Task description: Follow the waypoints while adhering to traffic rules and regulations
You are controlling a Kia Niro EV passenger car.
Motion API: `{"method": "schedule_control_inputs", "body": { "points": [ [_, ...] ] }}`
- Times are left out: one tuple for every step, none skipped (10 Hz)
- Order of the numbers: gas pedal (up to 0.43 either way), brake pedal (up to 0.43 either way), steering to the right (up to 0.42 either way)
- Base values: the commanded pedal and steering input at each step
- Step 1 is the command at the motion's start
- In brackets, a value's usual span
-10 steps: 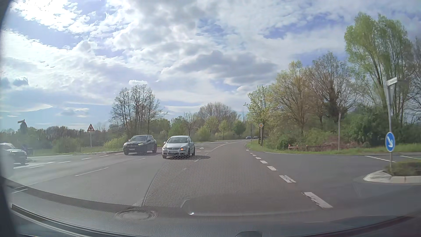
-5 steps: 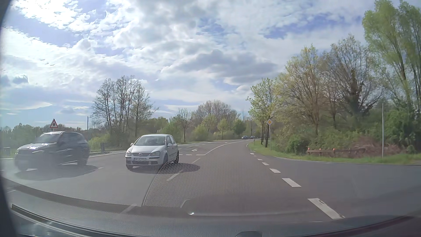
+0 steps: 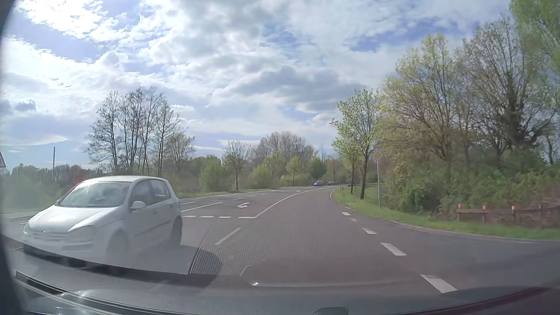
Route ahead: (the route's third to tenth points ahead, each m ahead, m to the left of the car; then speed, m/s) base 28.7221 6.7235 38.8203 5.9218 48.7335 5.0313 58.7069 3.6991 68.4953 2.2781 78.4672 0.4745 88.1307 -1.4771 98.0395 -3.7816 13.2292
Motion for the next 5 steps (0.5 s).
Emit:
{"method": "schedule_control_inputs", "body": {
  "points": [
    [0.020, 0.000, 0.005],
    [0.039, 0.000, 0.005],
    [0.059, 0.000, 0.005],
    [0.067, 0.000, 0.005],
    [0.079, 0.000, 0.005]
  ]
}}
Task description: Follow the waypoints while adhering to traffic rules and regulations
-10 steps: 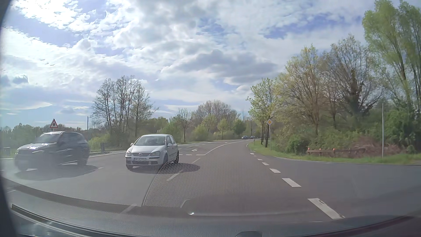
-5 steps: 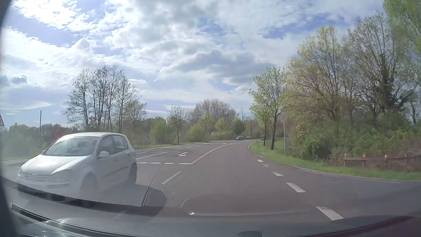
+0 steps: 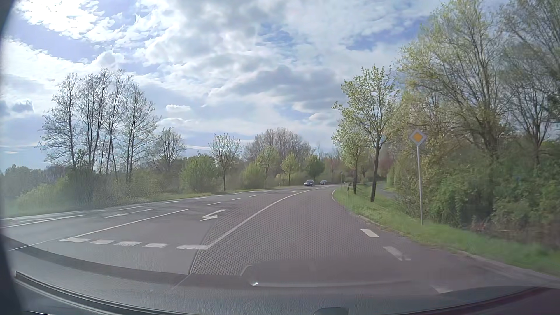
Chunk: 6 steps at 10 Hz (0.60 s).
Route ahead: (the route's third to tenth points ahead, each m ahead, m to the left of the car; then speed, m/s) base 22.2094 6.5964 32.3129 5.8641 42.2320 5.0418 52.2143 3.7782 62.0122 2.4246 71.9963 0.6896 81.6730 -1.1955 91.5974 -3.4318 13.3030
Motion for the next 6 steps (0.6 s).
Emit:
{"method": "schedule_control_inputs", "body": {
  "points": [
    [0.098, 0.000, 0.006],
    [0.110, 0.000, 0.006],
    [0.110, 0.000, 0.005],
    [0.110, 0.000, 0.006],
    [0.110, 0.000, 0.006],
    [0.118, 0.000, 0.006]
  ]
}}
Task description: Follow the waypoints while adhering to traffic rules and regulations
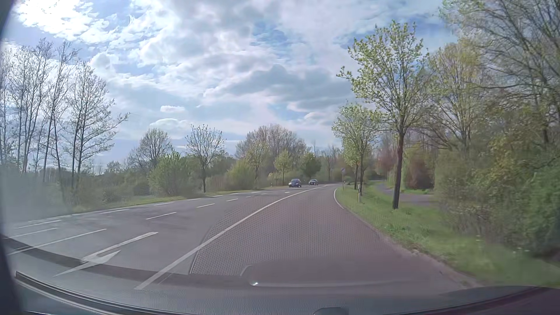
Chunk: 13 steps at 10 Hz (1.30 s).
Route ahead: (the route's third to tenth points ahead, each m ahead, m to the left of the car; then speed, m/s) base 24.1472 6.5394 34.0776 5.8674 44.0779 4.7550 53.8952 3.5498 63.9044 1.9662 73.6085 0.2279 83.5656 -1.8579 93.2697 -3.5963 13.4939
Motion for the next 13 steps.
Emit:
{"method": "schedule_control_inputs", "body": {
  "points": [
    [0.118, 0.000, 0.006],
    [0.118, 0.000, 0.006],
    [0.118, 0.000, 0.006],
    [0.130, 0.000, 0.006],
    [0.150, 0.000, 0.006],
    [0.150, 0.000, 0.006],
    [0.157, 0.000, 0.006],
    [0.157, 0.000, 0.006],
    [0.157, 0.000, 0.007],
    [0.157, 0.000, 0.007],
    [0.157, 0.000, 0.007],
    [0.157, 0.000, 0.008],
    [0.157, 0.000, 0.008]
  ]
}}
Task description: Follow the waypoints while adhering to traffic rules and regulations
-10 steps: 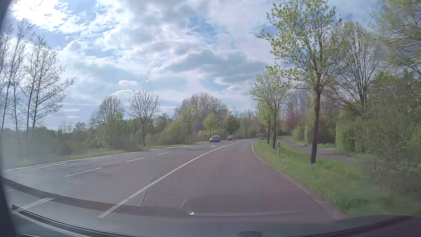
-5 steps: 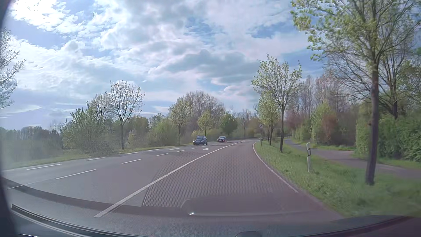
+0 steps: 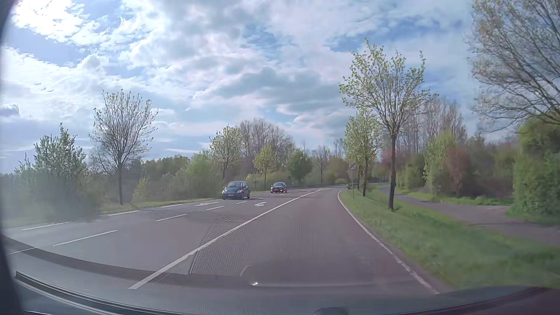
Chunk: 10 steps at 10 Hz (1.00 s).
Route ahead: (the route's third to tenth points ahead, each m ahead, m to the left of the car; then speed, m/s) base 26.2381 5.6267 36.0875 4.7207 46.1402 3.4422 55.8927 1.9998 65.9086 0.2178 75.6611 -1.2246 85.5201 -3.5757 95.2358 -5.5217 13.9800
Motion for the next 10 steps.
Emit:
{"method": "schedule_control_inputs", "body": {
  "points": [
    [0.157, 0.000, 0.008],
    [0.157, 0.000, 0.008],
    [0.157, 0.000, 0.008],
    [0.157, 0.000, 0.009],
    [0.169, 0.000, 0.009],
    [0.169, 0.000, 0.009],
    [0.169, 0.000, 0.009],
    [0.177, 0.000, 0.009],
    [0.189, 0.000, 0.009],
    [0.189, 0.000, 0.009]
  ]
}}
